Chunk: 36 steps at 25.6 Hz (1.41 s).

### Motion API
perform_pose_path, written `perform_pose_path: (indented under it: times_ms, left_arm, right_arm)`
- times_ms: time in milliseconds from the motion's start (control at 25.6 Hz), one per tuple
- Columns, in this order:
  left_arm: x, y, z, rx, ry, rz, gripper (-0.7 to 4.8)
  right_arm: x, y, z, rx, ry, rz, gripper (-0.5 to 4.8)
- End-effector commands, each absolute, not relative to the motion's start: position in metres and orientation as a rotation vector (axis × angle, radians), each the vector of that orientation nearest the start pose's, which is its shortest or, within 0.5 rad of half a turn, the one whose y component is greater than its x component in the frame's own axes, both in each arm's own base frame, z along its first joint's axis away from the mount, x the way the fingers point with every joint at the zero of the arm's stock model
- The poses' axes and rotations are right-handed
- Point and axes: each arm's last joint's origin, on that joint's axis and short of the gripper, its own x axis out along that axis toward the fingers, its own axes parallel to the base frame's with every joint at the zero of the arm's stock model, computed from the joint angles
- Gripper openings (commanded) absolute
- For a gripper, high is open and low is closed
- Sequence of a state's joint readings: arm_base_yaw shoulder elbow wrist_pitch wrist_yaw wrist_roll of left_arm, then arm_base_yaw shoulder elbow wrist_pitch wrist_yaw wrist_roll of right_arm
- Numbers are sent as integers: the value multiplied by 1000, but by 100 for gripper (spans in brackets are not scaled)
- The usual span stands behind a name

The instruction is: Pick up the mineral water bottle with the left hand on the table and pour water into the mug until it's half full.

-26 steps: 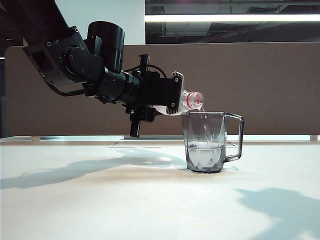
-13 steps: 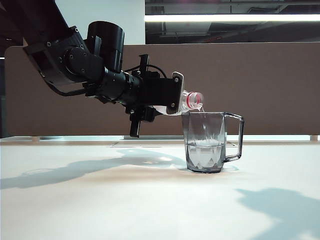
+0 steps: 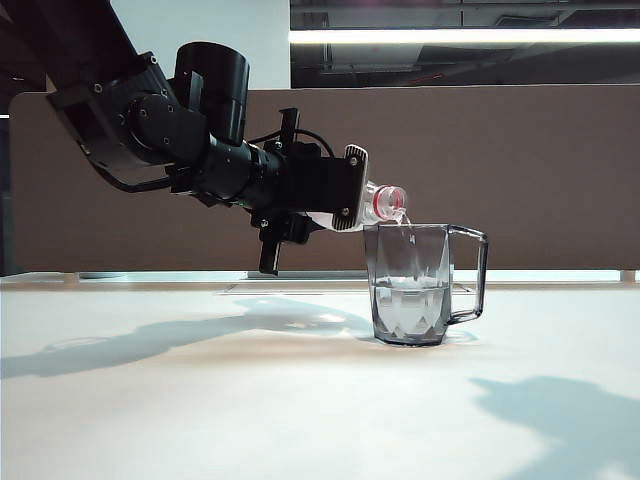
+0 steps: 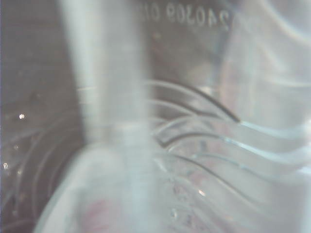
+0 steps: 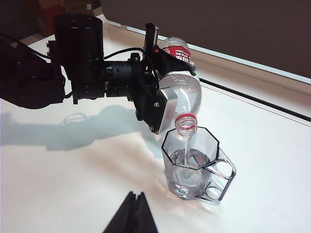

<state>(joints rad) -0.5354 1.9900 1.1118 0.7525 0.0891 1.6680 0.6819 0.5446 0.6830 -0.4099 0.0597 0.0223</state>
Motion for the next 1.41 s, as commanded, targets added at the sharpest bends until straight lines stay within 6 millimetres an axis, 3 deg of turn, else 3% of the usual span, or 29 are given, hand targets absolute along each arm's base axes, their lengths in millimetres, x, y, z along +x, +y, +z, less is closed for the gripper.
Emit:
perform_pose_path:
  times_ms: [39, 313, 470, 704, 783, 1056, 1174, 1409]
  left_arm:
    - [365, -220, 194, 1586, -469, -529, 174]
    - [365, -220, 194, 1471, -428, -549, 174]
    - [365, -220, 195, 1302, -371, -571, 174]
    - [359, -216, 217, 1067, -308, -587, 174]
    - [352, -210, 237, 851, -231, -603, 174]
    - [342, -194, 258, 567, -42, -623, 174]
    - [332, -184, 259, 444, -3, -611, 174]
    - [311, -151, 241, 280, 90, -556, 174]
  right_arm:
    - [95, 75, 313, -66, 238, 619, -2]
    - [95, 75, 312, -73, 236, 619, -1]
    - [95, 75, 313, -72, 235, 619, -2]
    - [95, 75, 312, -77, 235, 620, -2]
    - [95, 75, 313, -89, 228, 622, -2]
    - [92, 73, 314, -83, 213, 622, -2]
    - [92, 73, 314, -83, 212, 622, -2]
    - [92, 73, 314, -83, 212, 623, -2]
